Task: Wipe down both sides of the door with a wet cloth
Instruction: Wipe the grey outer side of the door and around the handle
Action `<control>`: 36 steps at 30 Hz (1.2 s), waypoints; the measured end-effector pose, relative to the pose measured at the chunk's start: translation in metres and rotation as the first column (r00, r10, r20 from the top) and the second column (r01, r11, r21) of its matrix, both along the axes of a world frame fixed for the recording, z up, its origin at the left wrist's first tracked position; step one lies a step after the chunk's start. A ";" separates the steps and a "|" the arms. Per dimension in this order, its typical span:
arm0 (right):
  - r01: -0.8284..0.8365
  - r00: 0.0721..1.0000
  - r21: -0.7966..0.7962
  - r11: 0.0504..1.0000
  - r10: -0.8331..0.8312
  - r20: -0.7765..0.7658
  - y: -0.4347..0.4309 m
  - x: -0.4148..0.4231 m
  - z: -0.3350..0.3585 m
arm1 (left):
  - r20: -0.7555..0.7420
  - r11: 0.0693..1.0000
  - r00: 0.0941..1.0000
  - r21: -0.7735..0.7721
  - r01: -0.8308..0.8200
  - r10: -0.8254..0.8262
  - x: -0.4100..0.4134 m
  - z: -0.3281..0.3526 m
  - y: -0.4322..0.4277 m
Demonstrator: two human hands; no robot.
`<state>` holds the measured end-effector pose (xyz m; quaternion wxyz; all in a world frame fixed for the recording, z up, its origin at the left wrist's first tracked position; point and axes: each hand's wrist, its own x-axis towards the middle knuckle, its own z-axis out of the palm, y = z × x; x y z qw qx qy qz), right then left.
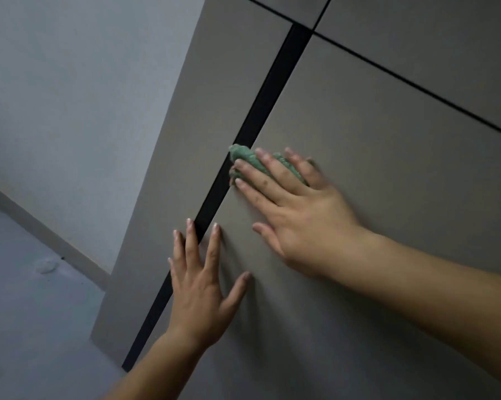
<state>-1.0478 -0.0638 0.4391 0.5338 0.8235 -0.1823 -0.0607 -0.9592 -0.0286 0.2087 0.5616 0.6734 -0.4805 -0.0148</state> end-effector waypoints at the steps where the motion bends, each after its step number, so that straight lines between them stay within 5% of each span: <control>1: -0.003 0.997 -0.029 1.000 0.006 0.081 -0.001 -0.015 0.014 | -0.019 1.000 1.000 -0.005 -0.007 0.007 -0.003 0.005 -0.001; 4: 0.003 0.935 -0.118 0.993 0.039 0.352 -0.005 -0.036 0.050 | -0.021 1.000 1.000 0.005 -0.018 0.018 -0.006 0.009 -0.001; 6: 0.023 0.920 -0.102 0.995 0.018 0.390 -0.004 -0.048 0.042 | 0.000 1.000 1.000 -0.010 -0.006 0.006 -0.004 0.006 0.000; 12: -0.077 0.997 0.031 0.997 0.077 0.009 0.007 -0.101 -0.044 | 0.109 1.000 0.994 -0.012 0.014 -0.012 0.002 -0.014 0.002; 18: -0.048 0.991 -0.040 0.998 0.053 0.122 -0.009 0.003 -0.014 | 0.116 1.000 0.993 -0.016 -0.003 0.005 0.002 -0.026 -0.003; 27: -0.094 0.982 0.093 0.991 0.108 -0.155 -0.005 0.037 -0.064 | -0.001 0.999 1.000 0.040 -0.015 0.015 -0.016 -0.058 0.001; 32: -0.058 0.998 0.032 0.998 0.058 0.012 -0.017 0.137 -0.057 | 0.017 0.997 1.000 0.080 -0.002 0.001 -0.012 -0.062 0.003; 36: -0.077 0.986 0.083 0.994 0.088 -0.140 -0.013 0.077 -0.083 | 0.028 0.999 1.000 0.036 -0.011 0.010 -0.011 -0.067 -0.002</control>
